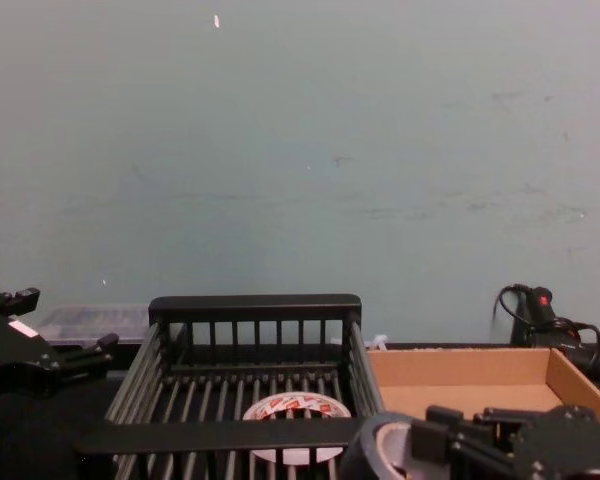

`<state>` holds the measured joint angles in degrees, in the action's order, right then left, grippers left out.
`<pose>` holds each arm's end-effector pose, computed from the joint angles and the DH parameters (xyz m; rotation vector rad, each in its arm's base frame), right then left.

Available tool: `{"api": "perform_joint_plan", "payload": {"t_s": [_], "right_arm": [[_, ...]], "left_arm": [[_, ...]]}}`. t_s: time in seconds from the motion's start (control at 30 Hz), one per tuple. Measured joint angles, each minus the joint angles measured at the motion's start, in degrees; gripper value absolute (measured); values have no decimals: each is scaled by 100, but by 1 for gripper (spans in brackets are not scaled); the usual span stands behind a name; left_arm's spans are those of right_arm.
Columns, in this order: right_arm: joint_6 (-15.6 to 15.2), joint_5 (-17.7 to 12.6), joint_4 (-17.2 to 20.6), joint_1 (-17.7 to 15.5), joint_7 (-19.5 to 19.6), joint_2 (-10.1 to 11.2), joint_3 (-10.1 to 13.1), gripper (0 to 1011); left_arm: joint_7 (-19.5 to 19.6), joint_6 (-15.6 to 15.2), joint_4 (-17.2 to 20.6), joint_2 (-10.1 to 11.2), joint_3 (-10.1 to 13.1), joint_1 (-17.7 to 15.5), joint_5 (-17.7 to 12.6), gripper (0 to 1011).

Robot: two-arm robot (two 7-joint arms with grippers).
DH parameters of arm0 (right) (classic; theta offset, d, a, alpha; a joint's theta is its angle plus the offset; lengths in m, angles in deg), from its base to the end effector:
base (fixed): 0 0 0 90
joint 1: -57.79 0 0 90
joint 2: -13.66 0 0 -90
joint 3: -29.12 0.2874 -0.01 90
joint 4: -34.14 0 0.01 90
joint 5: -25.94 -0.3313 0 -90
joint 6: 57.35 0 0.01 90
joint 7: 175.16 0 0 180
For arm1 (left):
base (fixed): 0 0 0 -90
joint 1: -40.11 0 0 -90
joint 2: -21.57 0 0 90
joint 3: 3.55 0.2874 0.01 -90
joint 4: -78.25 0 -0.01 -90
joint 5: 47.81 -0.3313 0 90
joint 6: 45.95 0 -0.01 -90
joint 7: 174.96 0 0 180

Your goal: Pick up the white tape and place it into the black box , Pick up the silver tape and place it into the brown box.

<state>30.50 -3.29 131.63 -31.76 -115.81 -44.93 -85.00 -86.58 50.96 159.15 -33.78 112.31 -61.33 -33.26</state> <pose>0.3214 -0.0098 -0.2881 -0.0822 0.1043 -0.6067 0.3790 0.0753 -0.3044 0.3043 -0.2852 1.2480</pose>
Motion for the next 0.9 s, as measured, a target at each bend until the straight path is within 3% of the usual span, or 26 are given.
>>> {"api": "perform_joint_plan", "payload": {"t_s": [0.23, 0.47, 0.9], "right_arm": [[146, -72, 10, -44, 82, -15, 13, 156], [196, 19, 16, -96, 425, -121, 87, 156], [131, 231, -63, -65, 1102, -504, 469, 156]], "left_arm": [[0, 0, 0, 0, 0, 0, 0, 1001], [0, 0, 0, 0, 0, 0, 0, 1001], [0, 0, 0, 0, 0, 0, 0, 1001]]}}
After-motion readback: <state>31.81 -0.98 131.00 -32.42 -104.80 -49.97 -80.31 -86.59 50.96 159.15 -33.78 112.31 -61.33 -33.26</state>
